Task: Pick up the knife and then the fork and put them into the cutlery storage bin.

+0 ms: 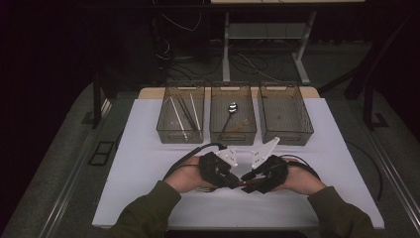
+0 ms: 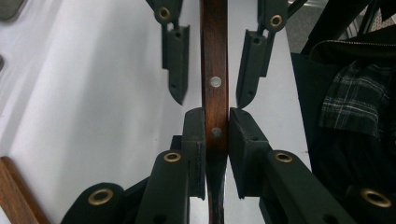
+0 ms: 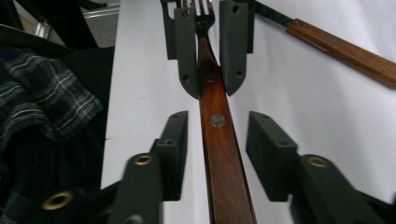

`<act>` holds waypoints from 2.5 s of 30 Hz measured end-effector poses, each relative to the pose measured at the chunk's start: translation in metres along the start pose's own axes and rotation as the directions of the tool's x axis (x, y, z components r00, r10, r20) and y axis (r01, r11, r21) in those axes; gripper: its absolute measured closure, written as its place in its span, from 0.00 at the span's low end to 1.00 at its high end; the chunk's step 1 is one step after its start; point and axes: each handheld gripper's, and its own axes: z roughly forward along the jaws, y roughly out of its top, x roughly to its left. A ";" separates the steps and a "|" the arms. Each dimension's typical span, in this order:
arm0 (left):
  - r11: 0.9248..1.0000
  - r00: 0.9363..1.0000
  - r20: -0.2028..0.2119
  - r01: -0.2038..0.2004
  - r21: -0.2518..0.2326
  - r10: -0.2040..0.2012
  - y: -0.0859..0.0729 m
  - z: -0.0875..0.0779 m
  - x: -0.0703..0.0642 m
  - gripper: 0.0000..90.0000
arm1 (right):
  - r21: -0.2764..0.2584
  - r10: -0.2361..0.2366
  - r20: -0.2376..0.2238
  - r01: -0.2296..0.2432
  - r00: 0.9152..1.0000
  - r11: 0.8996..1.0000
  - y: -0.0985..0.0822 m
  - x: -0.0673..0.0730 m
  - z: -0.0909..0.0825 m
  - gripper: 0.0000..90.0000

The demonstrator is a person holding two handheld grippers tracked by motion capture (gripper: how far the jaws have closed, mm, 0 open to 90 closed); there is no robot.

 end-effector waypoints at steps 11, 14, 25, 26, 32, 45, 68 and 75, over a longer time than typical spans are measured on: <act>0.999 0.999 0.036 -0.022 0.024 0.021 0.002 0.003 -0.002 0.85 | 0.031 -0.028 -0.025 0.029 0.999 0.999 0.000 0.005 0.002 0.83; 0.999 0.999 0.040 -0.037 0.023 0.036 0.001 0.004 -0.003 0.85 | 0.043 -0.030 -0.038 0.032 0.999 0.999 0.001 0.006 0.003 0.84; 0.991 0.999 -0.050 -0.022 -0.129 0.016 -0.013 -0.006 -0.002 0.63 | 0.045 -0.044 0.002 0.043 0.999 0.998 0.003 0.008 -0.006 0.84; 0.988 0.998 -0.068 -0.012 -0.157 0.001 -0.016 -0.009 -0.002 0.58 | 0.042 -0.038 0.003 0.038 0.999 0.998 0.003 0.008 -0.007 0.84; 0.948 0.977 -0.145 0.105 -0.301 -0.154 -0.046 -0.032 -0.006 0.43 | 0.015 -0.013 0.051 0.012 0.999 1.000 0.001 0.005 -0.020 0.84; 0.863 0.837 -0.343 0.262 -0.432 -0.426 -0.123 -0.046 -0.021 0.13 | -0.085 0.141 0.174 -0.128 0.975 0.988 -0.014 -0.014 -0.048 0.84; 0.861 0.806 -0.383 0.281 -0.423 -0.452 -0.138 -0.039 -0.027 0.00 | -0.362 0.439 0.393 -0.303 0.808 0.882 -0.043 -0.067 -0.142 0.84; 0.863 0.809 -0.377 0.287 -0.416 -0.451 -0.138 -0.036 -0.027 0.00 | -0.419 0.541 0.456 -0.366 0.707 0.831 -0.056 -0.091 -0.160 0.84</act>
